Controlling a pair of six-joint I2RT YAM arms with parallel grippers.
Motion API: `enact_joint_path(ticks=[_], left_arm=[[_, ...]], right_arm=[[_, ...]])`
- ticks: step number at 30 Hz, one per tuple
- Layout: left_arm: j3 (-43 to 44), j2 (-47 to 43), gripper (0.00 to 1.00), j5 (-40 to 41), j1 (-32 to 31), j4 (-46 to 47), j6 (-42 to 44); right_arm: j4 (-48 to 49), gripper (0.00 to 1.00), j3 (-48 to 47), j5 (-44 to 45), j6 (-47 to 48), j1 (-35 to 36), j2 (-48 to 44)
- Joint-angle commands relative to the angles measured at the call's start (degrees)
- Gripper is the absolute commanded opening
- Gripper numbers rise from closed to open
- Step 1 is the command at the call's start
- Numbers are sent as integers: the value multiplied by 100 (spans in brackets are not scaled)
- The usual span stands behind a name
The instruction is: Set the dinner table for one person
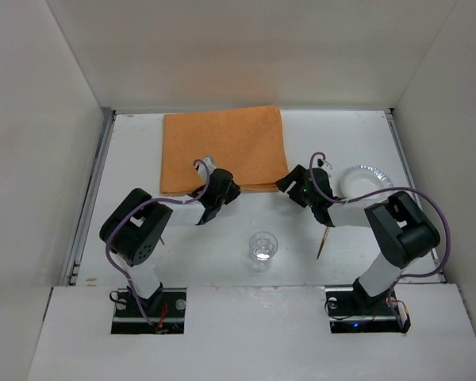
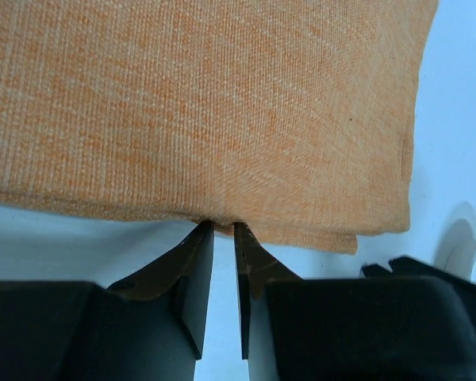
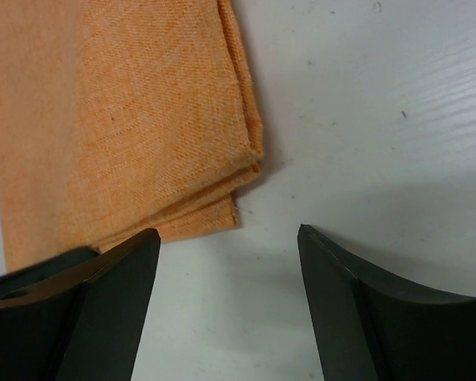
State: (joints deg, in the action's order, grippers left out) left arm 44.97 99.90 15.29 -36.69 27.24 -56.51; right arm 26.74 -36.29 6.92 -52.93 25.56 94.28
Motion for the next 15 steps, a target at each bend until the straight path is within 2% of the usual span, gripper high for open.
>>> enact_joint_path(ticks=[1,4,5,10,13,15], left_arm=[[-181,-383,14,-236,-27,308,-44],[-313,-453,17,-395,-9,273,-9],[-357,-514,20,-334,-44,238,52],[-480,-1059,37,368,-264,-52,579],[-568,-1375,41,545,-256,-202,782],[-673,-1560,43,598,-151,-220,852]], right_arm=[[147,75,-290,-33,-350,-29,257],[68,69,-527,-102,-490,-108,512],[51,64,-571,-146,-604,-126,547],[50,54,-835,-165,-789,-170,784],[16,50,-1002,-103,-825,-223,934],[-72,43,-1160,-129,-825,-258,1066]])
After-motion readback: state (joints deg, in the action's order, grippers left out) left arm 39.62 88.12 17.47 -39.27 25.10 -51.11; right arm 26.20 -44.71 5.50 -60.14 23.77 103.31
